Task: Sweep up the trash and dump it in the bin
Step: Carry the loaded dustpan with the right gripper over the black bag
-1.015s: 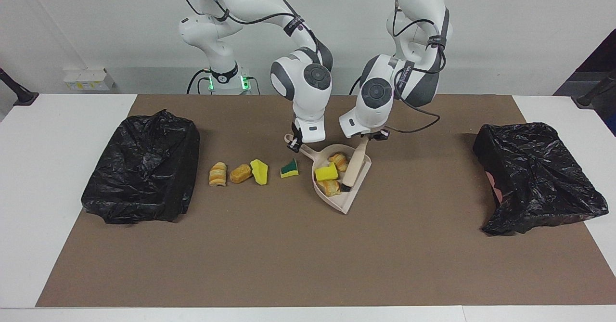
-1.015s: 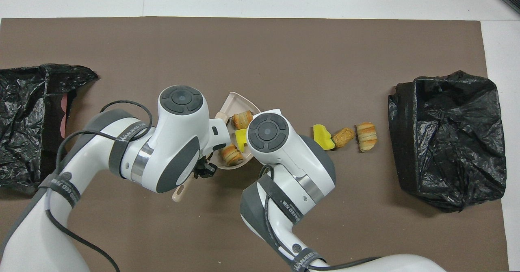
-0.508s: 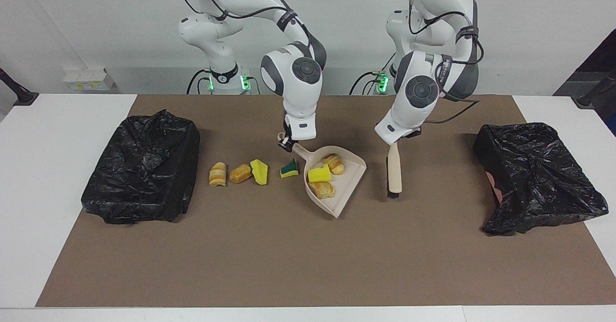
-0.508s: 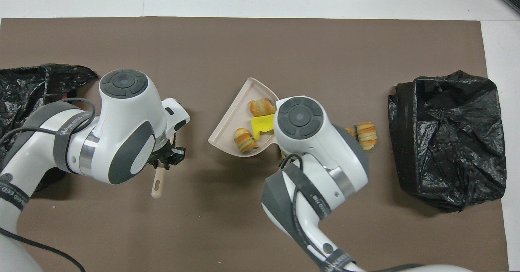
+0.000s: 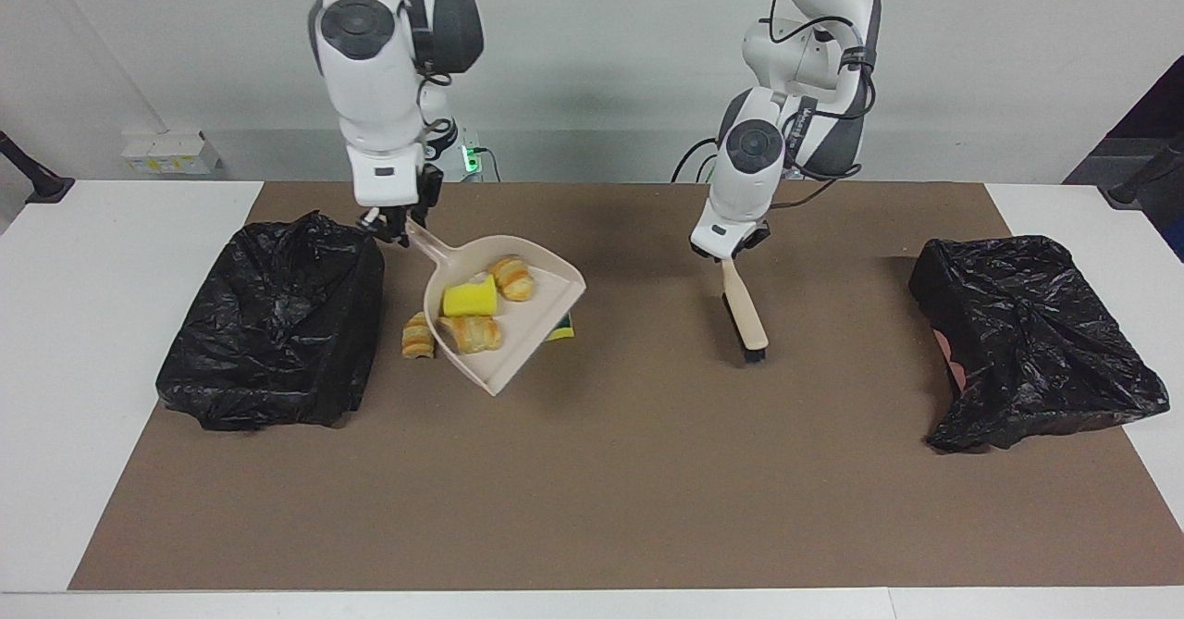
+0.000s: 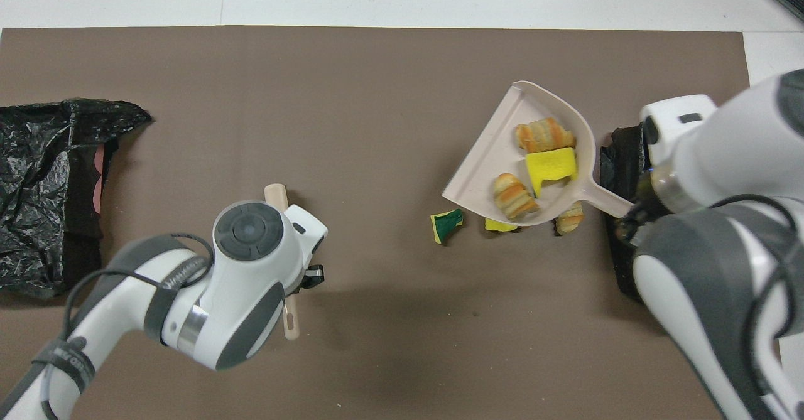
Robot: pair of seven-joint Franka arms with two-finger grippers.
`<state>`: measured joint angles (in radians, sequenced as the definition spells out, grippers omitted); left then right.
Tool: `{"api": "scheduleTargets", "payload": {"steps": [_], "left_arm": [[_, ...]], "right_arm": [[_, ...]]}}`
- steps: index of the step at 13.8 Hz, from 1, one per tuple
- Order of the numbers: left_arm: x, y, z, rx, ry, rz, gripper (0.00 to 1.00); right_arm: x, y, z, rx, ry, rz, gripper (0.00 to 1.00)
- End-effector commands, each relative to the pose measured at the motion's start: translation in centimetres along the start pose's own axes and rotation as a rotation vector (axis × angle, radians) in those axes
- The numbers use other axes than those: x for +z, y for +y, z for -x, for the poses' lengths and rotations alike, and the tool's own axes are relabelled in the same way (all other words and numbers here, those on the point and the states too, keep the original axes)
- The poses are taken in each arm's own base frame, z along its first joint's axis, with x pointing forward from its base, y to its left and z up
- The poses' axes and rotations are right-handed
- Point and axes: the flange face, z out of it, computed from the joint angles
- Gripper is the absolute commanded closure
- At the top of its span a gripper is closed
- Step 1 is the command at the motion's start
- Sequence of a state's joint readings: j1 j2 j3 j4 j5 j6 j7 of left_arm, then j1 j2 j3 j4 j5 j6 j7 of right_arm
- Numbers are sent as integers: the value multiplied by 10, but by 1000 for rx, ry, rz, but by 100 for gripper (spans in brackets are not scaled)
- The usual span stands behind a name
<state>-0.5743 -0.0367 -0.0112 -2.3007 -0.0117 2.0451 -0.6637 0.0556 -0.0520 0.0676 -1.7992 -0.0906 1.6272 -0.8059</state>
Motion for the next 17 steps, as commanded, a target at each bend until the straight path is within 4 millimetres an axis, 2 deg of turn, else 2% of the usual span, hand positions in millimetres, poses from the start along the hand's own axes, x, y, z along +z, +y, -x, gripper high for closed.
{"api": "scheduleTargets", "payload": {"steps": [1, 4, 6, 7, 8, 10, 11, 12, 13, 14, 16, 17], "left_arm": [[11, -11, 58, -14, 23, 68, 100], [11, 10, 85, -8, -36, 133, 100], [8, 25, 104, -8, -58, 164, 100], [8, 30, 111, -4, -67, 172, 100], [7, 35, 118, 0, -82, 185, 100], [14, 46, 128, 27, -83, 180, 100], [21, 46, 126, 32, -82, 174, 95], [22, 44, 120, 30, -85, 175, 50], [20, 43, 115, 8, -90, 175, 1], [16, 45, 110, 16, -94, 176, 0], [-1, 31, 74, -43, -78, 194, 0], [-8, 25, 61, -47, -70, 193, 0]], "right_arm": [[3, 36, 64, -44, 0, -43, 100], [16, 92, 158, -137, -17, -16, 100], [23, 117, 216, -202, -80, 49, 100], [31, 128, 242, -211, -101, 73, 100], [38, 134, 257, -237, -142, 91, 100], [50, 141, 268, -293, -268, 116, 100], [59, 141, 266, -338, -344, 129, 100], [66, 140, 264, -374, -395, 155, 100], [68, 139, 258, -408, -422, 183, 100], [65, 138, 249, -435, -451, 199, 100], [60, 129, 216, -532, -553, 227, 100], [60, 128, 209, -563, -601, 240, 100]]}}
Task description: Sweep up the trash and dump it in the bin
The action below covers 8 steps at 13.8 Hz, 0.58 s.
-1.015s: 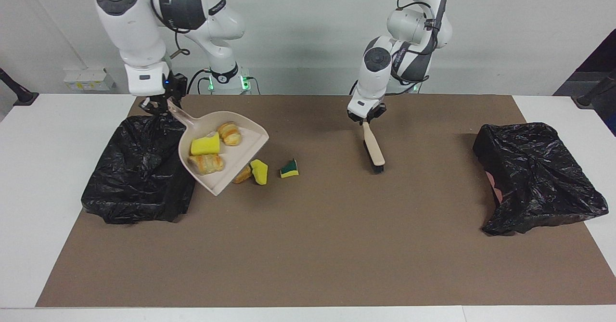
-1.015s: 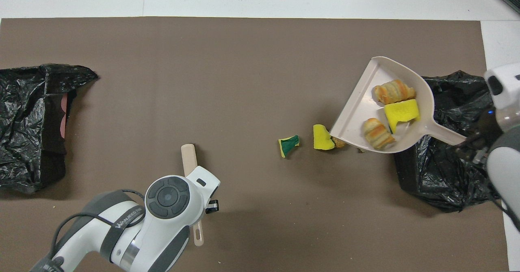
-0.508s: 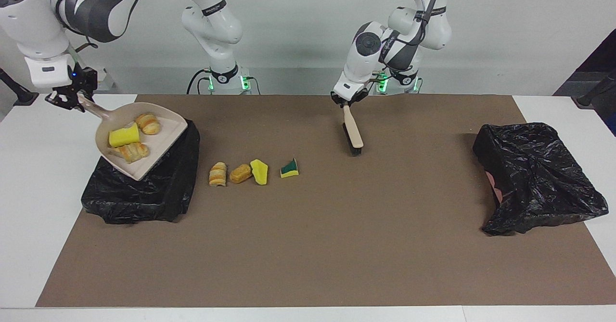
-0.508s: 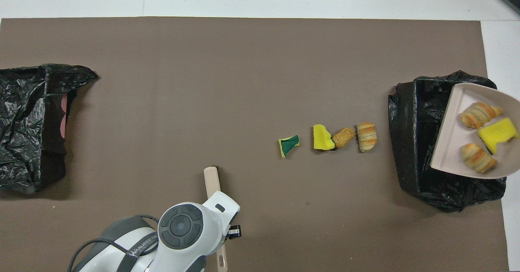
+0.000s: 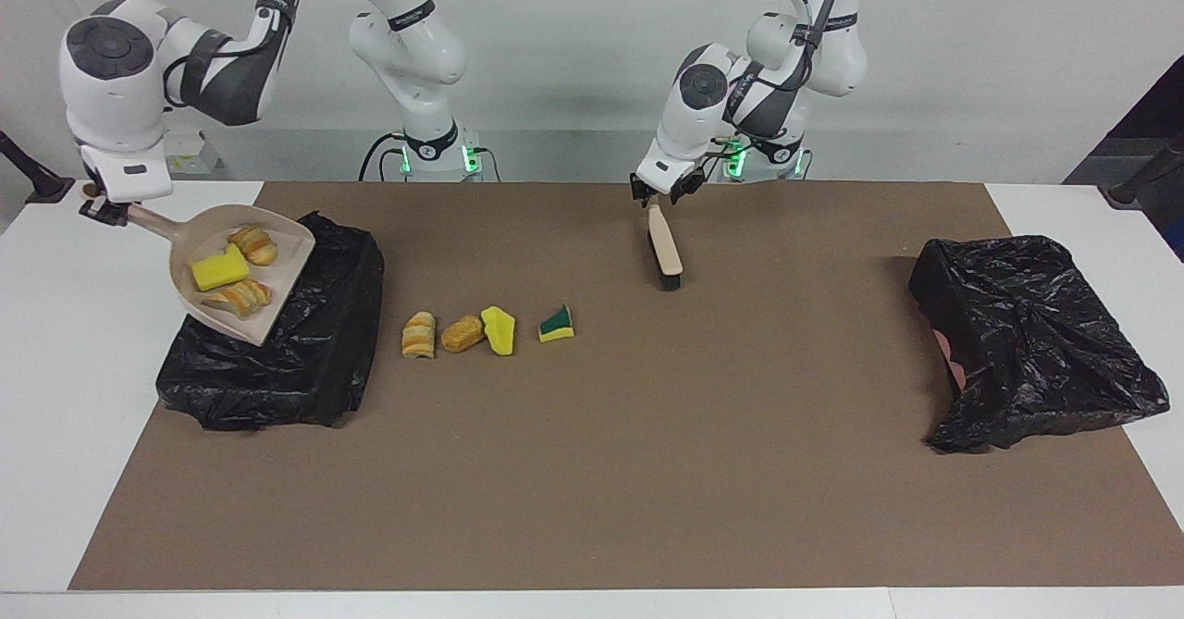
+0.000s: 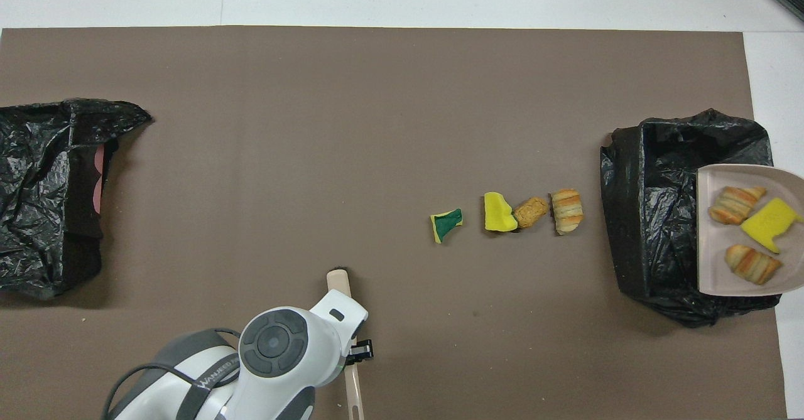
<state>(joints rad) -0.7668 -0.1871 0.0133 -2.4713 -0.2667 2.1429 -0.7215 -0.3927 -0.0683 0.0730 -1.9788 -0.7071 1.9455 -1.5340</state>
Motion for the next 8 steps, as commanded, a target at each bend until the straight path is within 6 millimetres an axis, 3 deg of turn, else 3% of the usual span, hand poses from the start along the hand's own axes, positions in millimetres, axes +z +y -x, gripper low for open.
{"api": "scheduleTargets", "payload": {"steps": [1, 3, 6, 8], "left_arm": [[-21, -13, -42, -14, 19, -3, 0], [-38, -35, -84, -48, 49, 7, 0], [-84, -50, -152, -90, 44, 26, 0], [-120, -68, -188, -85, 25, 32, 0]], "right_arm": [[-19, -2, -13, -92, -113, 44, 100], [-30, 1, -22, -128, -157, 63, 100], [-44, 5, -29, -155, -214, 76, 100], [-65, -1, -38, -154, -267, 63, 100]]}}
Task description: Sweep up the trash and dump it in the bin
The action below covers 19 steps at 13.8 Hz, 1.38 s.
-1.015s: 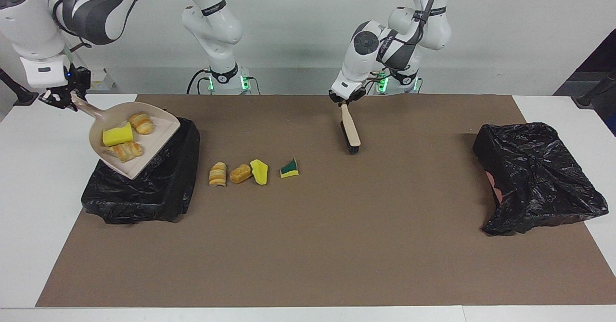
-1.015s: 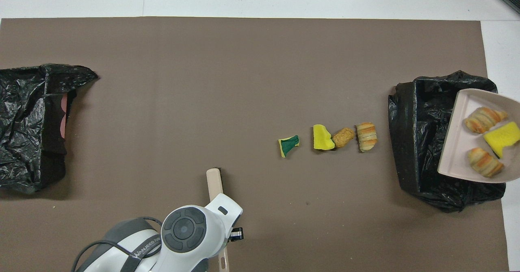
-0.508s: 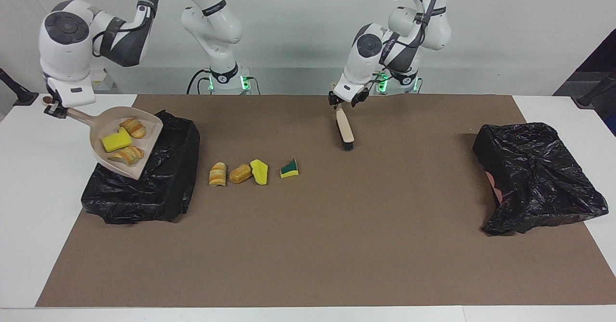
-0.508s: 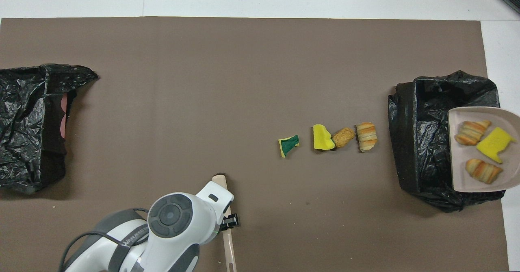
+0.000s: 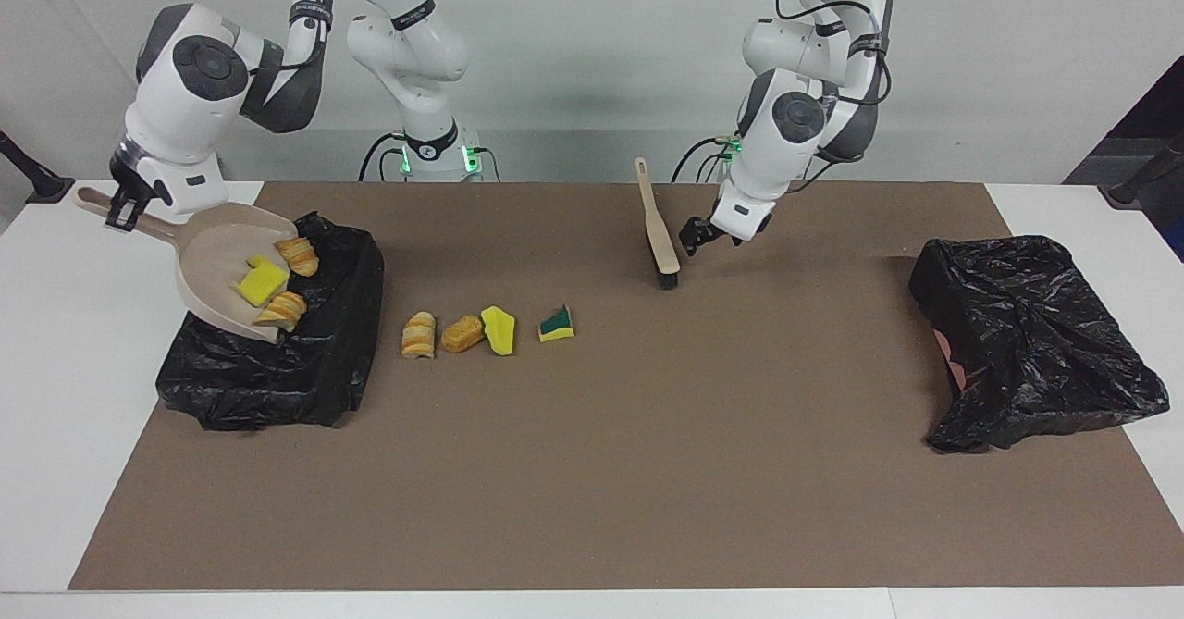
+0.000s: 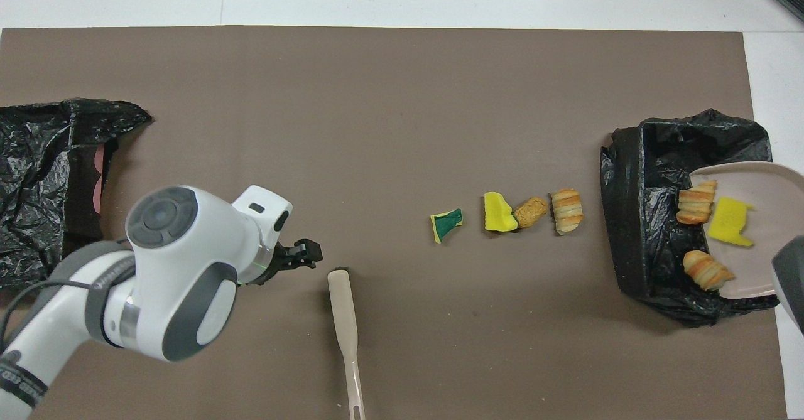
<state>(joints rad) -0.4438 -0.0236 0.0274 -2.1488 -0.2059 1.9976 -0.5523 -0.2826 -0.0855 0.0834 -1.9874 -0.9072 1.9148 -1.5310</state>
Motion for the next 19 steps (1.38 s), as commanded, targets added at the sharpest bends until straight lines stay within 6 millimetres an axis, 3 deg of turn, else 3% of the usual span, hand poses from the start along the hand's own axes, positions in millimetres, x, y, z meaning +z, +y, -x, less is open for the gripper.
{"api": "scheduleTargets", "payload": {"steps": [1, 3, 6, 9, 13, 15, 19], "left_arm": [[-41, -11, -56, 9, -12, -6, 0], [-72, -38, -74, -17, 38, 15, 0], [-129, -67, -89, 72, 70, -51, 0], [-167, -110, -99, 123, 73, -44, 0], [-197, -146, -98, 312, 85, -126, 0], [-202, -150, -98, 345, 93, -132, 0], [-208, -151, -96, 334, 105, -128, 0]], "right_arm": [[-34, -11, -2, -5, -96, -6, 100], [-54, -15, -4, -5, -125, -20, 100], [-61, -23, 2, 12, -131, -37, 100], [-89, -30, 15, 40, -152, -66, 100], [-120, -43, 21, 198, -64, -158, 100], [-125, -50, -1, 344, 73, -221, 100], [-166, -48, -57, 629, 263, -276, 100]]}}
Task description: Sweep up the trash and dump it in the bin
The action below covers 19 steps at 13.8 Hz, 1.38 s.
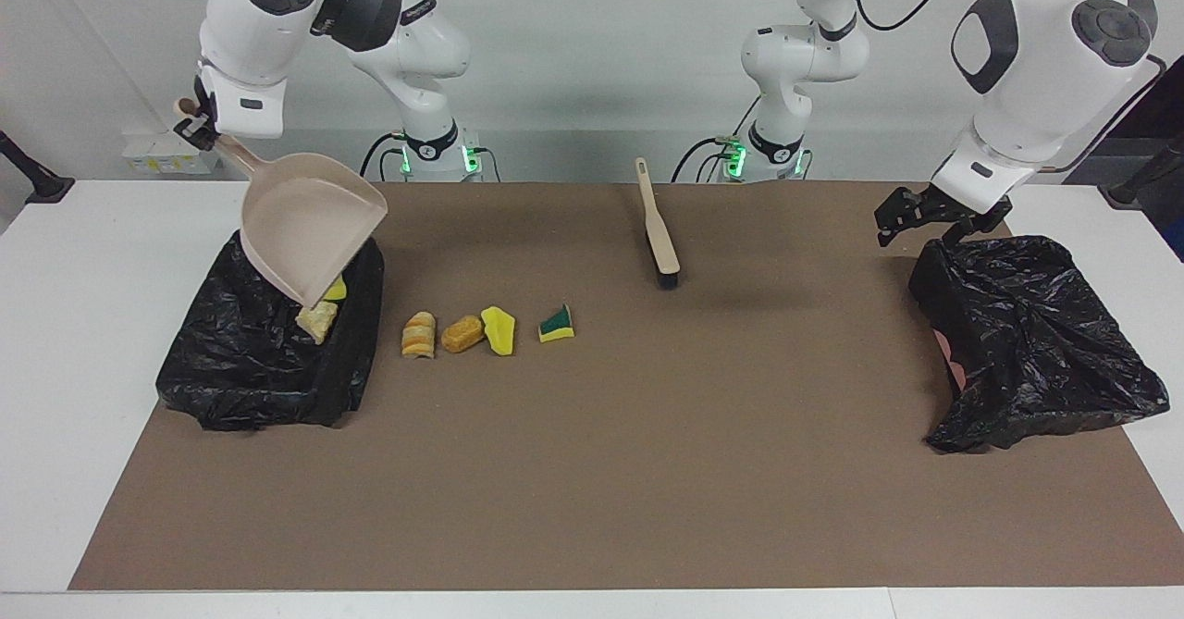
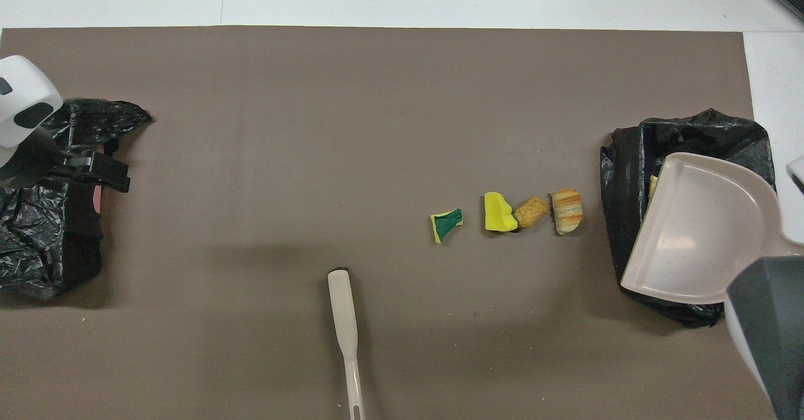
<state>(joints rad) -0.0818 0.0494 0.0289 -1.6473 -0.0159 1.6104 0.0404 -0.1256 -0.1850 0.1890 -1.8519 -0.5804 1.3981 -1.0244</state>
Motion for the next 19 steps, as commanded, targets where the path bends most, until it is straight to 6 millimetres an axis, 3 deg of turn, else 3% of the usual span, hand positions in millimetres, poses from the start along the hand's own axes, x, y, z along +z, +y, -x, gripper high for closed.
{"api": "scheduleTargets", "payload": {"steps": [1, 3, 6, 8, 9, 10, 15, 17, 19], "left_arm": [[-11, -3, 6, 15, 1, -20, 0], [-13, -4, 5, 17, 18, -20, 0], [-13, -3, 5, 17, 18, -20, 0], [-13, -3, 5, 17, 18, -20, 0], [-13, -3, 5, 17, 18, -20, 0], [-13, -3, 5, 17, 18, -20, 0], [-13, -3, 5, 17, 18, -20, 0], [-13, -3, 5, 17, 18, -20, 0], [-13, -3, 5, 17, 18, -20, 0]], "right_arm": [[-20, -24, -31, 237, 169, -116, 100], [-41, -45, -68, 471, 289, -233, 100], [-77, -86, -162, 683, 347, -301, 100], [-92, -96, -211, 821, 359, -366, 100], [-97, -107, -240, 837, 356, -362, 100], [-115, -125, -277, 845, 407, -367, 100], [-150, -140, -397, 938, 532, -469, 100], [-158, -155, -444, 944, 554, -472, 100], [-156, -157, -480, 969, 579, -488, 100]]}}
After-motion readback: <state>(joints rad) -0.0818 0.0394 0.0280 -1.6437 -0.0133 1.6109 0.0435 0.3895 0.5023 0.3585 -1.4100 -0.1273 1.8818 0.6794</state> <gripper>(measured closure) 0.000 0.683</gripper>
